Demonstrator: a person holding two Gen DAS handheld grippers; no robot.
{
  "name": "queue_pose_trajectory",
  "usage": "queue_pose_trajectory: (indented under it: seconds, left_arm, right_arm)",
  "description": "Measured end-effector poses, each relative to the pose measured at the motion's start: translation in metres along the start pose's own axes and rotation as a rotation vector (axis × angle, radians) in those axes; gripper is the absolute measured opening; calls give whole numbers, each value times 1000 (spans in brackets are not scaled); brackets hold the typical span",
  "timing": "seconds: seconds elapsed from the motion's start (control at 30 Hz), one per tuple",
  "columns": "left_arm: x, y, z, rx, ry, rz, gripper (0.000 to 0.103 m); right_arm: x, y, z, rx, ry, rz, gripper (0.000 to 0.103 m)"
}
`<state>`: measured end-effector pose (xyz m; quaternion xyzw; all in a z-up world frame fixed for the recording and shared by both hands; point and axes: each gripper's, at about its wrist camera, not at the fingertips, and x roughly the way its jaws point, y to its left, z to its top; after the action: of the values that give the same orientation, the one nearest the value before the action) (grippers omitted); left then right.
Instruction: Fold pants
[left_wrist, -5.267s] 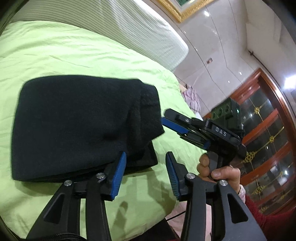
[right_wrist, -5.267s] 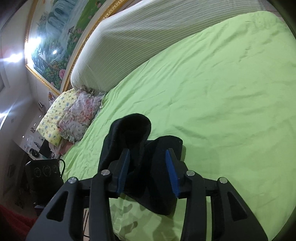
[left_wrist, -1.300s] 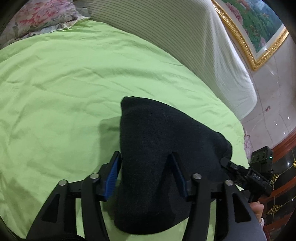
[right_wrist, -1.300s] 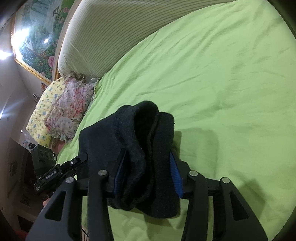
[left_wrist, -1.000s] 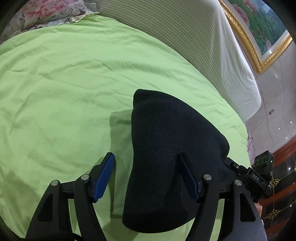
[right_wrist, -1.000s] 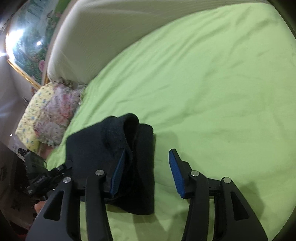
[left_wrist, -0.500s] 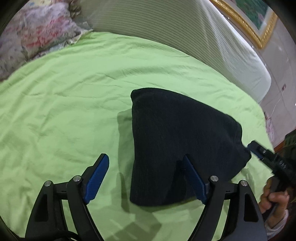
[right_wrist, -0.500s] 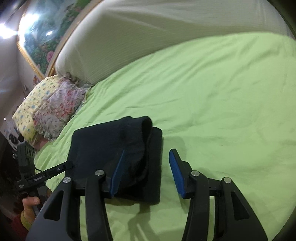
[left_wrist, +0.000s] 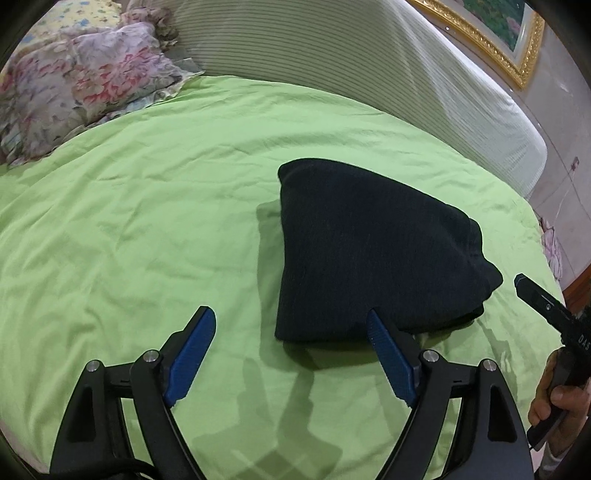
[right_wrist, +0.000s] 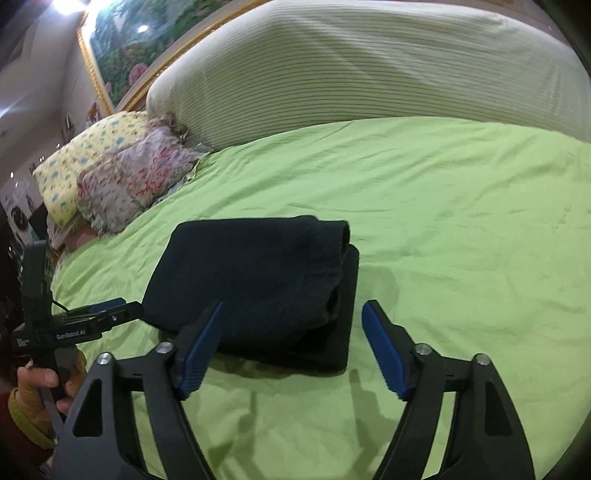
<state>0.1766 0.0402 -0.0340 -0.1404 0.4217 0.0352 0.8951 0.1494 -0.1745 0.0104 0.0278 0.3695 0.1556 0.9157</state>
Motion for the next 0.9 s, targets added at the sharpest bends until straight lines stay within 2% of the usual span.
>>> queue_pose_trajectory:
  seconds: [0.17,0.33,0.4,0.47,0.57,0.7,0.83,0.9]
  left_arm:
    - [-10,2,-15,-2,-29,26,85]
    - [-19,7,-26,-27,-53,4,85]
    - [-23,7,-30,-27,-67,22,86]
    - [-26,2,-35,5,-77,92,87]
    - [-28,-7,-40,58,-85,159,88]
    - [-33,-20,-48,114,-109,151,89]
    - [-34,-29,-50,166,-149,196,90]
    - [-33,-32,-50,180,-160,168,90]
  right_arm:
    - [-5,6,-13,-7,-8,-7,81]
    - [-12,10,-26,-13,-14,-18,84]
    - [-15,13,-31,-25,-19,-17,86]
    - [-18,16,-37,-37,-22,-26,87]
    - [-21,21,-45,-51,-32,-26,88]
    - [-21,22,-53,-55,-35,-27,91]
    - [-20,21,-55,-59,-33,-27,91]
    - [-20,20,-55,-60,-33,-30,91]
